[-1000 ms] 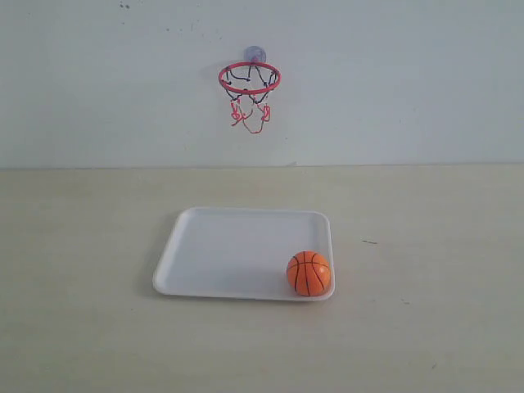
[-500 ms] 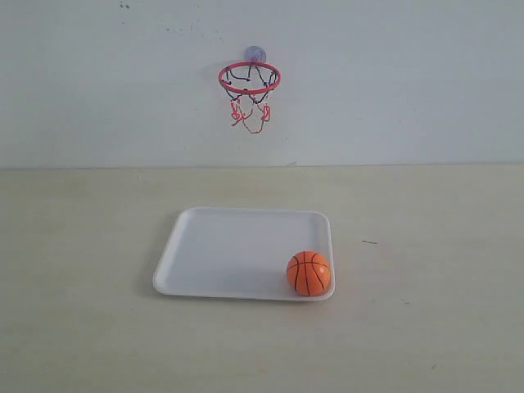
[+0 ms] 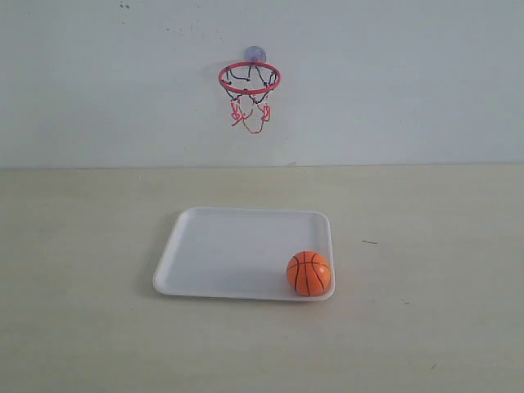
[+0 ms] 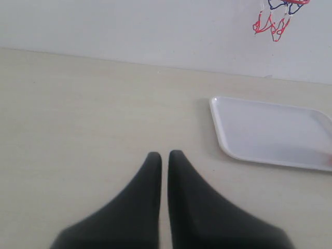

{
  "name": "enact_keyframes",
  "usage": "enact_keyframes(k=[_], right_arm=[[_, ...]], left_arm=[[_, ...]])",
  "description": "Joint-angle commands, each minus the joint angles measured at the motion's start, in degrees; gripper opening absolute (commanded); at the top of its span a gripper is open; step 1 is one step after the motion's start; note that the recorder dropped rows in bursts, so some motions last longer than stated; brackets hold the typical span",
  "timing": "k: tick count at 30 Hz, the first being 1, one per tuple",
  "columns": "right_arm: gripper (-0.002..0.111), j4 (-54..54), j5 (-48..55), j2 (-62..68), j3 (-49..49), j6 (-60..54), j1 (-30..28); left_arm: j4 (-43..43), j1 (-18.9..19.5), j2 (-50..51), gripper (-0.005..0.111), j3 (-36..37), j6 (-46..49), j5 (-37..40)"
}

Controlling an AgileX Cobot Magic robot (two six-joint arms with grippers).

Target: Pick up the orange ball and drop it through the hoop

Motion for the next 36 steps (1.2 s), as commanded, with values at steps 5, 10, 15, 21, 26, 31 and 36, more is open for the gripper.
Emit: enact_keyframes(k=[5,10,15,21,26,31,36], right_arm=[[0.001,-0.6,-14.9,-0.3,0.0,0.0,0.0],[0.001,-0.6,-34.5,-0.3,0.0,0.0,0.0],[0.001,-0.6,-36.2,-0.3,-3.8,-1.9,0.0],[0.001,-0.6,-15.2,8.5,-20.7,-10.2,0.0],[0.001,-0.6,7.4,23.0,-32.3,-10.0,0.0],[0.001,-0.4,8.8,32.8,-36.0,-10.0,0.0],[0.001,-0.2,1.5,37.9,-36.1,-8.8,0.0]], left_arm=[[-0.1,0.0,-0.1,0.004,-0.2,-0.2,-0.5],[-0.1,0.0,-0.1,0.004,-0.2,-0.2,-0.5],[-0.1,0.0,-0.1,0.004,-0.2,-0.2,-0.5],[-0.1,0.0,-0.1,0.004,-0.2,-0.2,-0.5],[-0.1,0.0,-0.1,0.004,-0.2,-0.2,-0.5],[-0.1,0.0,-0.1,0.004,-0.2,-0.2,-0.5],[-0.1,0.0,-0.1,0.004,-0.2,-0.2,-0.5]])
